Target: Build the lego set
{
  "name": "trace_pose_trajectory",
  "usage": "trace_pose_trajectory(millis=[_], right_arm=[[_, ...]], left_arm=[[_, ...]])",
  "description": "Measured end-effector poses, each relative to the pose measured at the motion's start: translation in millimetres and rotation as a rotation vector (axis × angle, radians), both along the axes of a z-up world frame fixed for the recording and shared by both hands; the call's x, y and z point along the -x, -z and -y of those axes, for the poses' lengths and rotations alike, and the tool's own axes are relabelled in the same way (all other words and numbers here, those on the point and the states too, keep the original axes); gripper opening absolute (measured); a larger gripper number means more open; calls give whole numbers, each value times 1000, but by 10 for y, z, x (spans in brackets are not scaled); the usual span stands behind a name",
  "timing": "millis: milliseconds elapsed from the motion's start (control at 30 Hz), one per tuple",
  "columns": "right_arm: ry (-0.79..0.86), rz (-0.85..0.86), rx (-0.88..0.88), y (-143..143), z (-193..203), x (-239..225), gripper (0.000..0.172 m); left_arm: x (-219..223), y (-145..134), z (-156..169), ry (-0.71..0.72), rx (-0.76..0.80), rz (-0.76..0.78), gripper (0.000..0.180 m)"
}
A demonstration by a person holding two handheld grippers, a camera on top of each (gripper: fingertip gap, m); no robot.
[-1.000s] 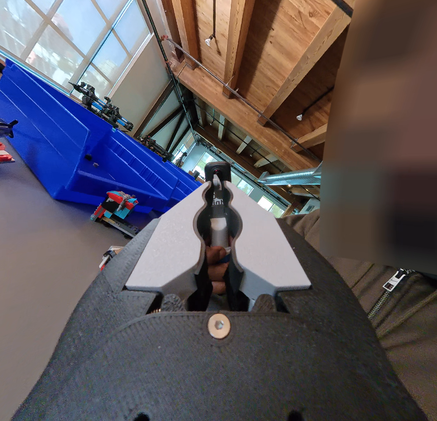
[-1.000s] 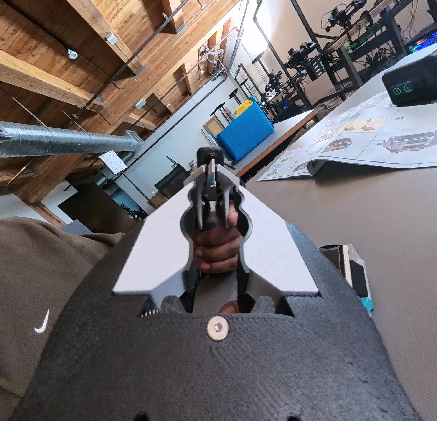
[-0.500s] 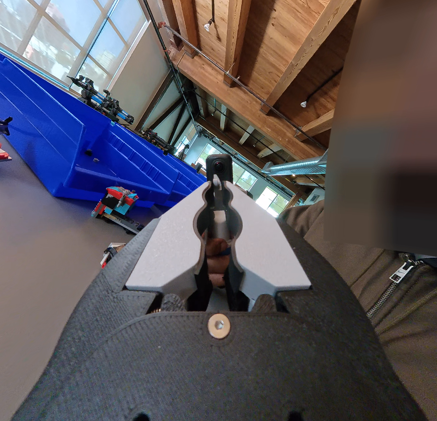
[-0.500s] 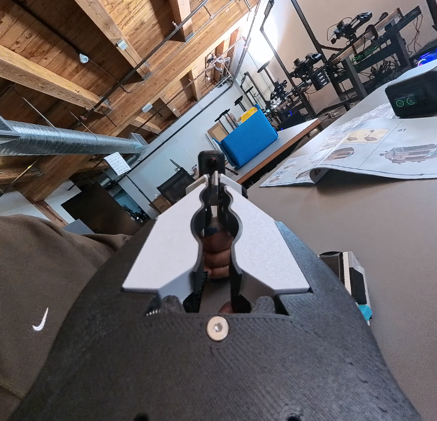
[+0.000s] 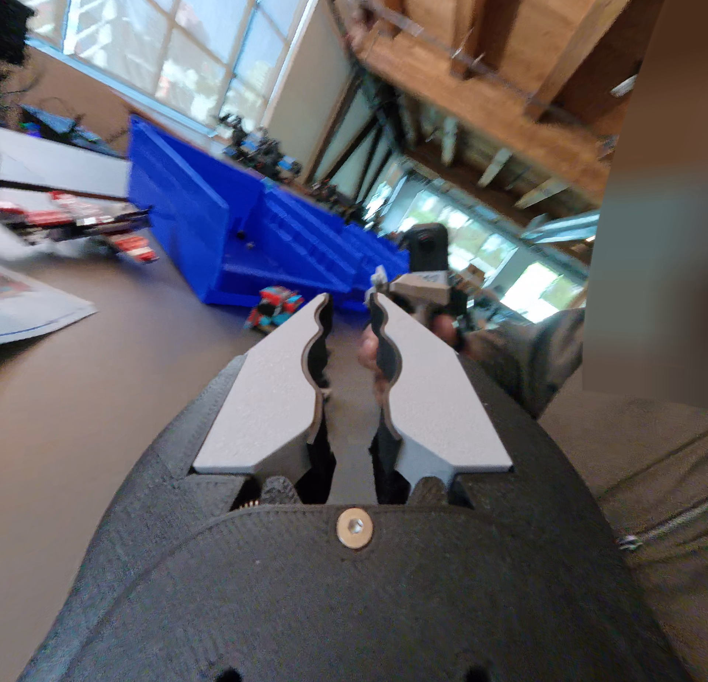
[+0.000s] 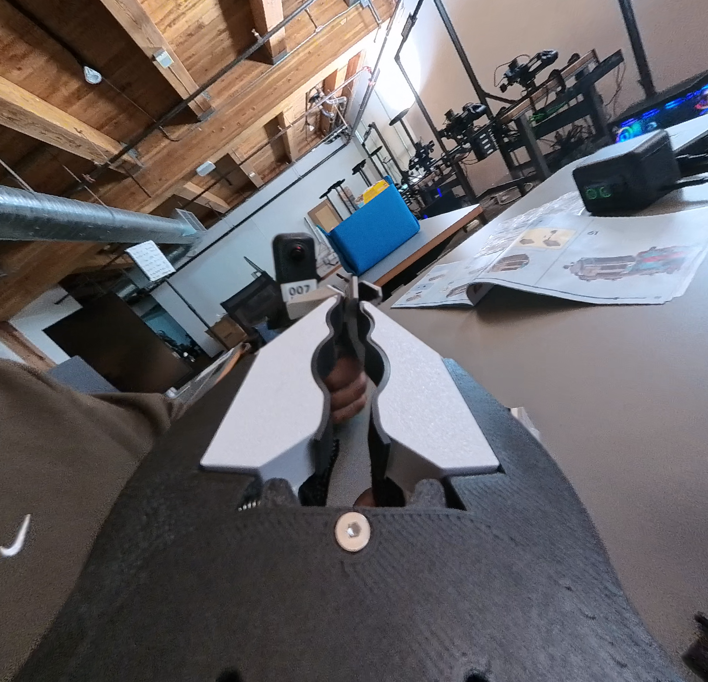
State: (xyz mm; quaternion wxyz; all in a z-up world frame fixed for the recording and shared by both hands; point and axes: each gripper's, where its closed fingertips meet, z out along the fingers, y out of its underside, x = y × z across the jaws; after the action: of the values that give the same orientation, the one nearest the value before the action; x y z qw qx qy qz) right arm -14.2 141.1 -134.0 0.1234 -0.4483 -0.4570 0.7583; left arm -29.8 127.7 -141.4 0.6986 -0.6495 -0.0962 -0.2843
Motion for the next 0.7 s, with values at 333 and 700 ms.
trace_pose_trajectory(millis=[333, 700], right_arm=[[47, 6, -82, 53, -70, 20, 6], [59, -10, -149, 68, -46, -4, 6]], left_arm=[[-31, 1015, 305, -66, 719, -376, 26], [-34, 1240, 335, -96, 977, -655, 17]])
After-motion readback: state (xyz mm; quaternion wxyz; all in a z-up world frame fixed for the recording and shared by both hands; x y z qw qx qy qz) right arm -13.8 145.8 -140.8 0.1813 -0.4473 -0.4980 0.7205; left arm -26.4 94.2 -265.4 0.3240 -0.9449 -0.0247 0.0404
